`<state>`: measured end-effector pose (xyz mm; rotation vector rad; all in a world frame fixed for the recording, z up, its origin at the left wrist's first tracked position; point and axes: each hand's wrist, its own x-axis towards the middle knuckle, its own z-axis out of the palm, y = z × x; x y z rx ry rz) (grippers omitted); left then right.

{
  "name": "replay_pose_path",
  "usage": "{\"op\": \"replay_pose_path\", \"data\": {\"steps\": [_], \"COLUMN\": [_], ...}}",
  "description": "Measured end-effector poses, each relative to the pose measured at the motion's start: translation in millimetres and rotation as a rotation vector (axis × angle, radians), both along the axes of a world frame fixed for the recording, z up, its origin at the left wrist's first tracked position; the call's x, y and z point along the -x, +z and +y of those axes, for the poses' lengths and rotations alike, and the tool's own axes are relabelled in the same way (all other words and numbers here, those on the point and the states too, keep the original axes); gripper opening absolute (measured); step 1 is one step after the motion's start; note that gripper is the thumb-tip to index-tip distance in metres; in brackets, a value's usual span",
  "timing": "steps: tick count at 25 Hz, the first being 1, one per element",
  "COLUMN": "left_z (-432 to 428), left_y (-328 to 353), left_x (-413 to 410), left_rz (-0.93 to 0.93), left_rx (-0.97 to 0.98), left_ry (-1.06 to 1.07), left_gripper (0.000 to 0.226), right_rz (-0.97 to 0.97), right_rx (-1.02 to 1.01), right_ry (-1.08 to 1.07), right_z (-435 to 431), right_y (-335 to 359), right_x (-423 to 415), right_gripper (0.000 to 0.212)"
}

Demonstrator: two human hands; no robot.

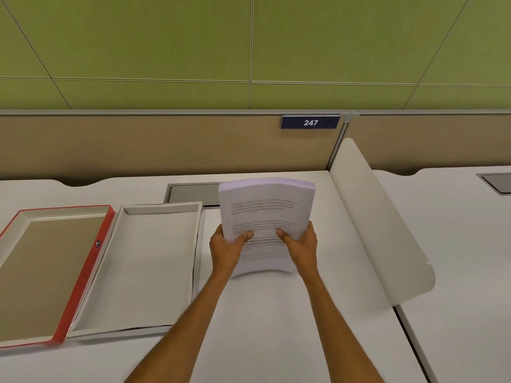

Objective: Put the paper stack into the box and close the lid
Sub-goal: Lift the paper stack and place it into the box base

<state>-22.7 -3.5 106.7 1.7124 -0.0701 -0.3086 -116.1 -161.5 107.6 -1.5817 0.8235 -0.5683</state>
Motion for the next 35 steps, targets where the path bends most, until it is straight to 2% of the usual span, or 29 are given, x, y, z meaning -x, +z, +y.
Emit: {"op": "replay_pose_path", "data": {"steps": [4, 7, 9, 12, 16, 20, 35], "left_z": [-1, -2, 0, 7, 26, 62, 232], "left_y": [14, 19, 19, 18, 20, 19, 8], "left_x": [-14, -22, -26, -29, -34, -50, -119], "left_rz": [0.020, 0.059, 0.091, 0.099, 0.094, 0.106, 0.129], "left_rx": [-0.143, -0.231, -0.263, -0.291, -0.297, -0.322, -0.450], "left_ry": [0.000, -0.024, -0.059, -0.087, -0.089, -0.070, 0.034], "left_gripper": [0.055, 0.052, 0.048, 0.045, 0.040, 0.045, 0.042], "right_rz": [0.215, 0.353, 0.389, 0.417, 0.413, 0.392, 0.425], "right_rx": [0.096, 0.062, 0.020, -0.029, -0.053, -0.073, -0.089], "right_ry": [0.041, 0.050, 0.048, 0.030, 0.030, 0.052, 0.208], "right_z": [-11, -15, -13, -1, 22, 59, 227], "right_y": [17, 16, 18, 22, 24, 28, 17], "right_x": [-11, -19, -22, -24, -32, -45, -132], "right_gripper": [0.066, 0.075, 0.070, 0.058, 0.058, 0.046, 0.036]}}
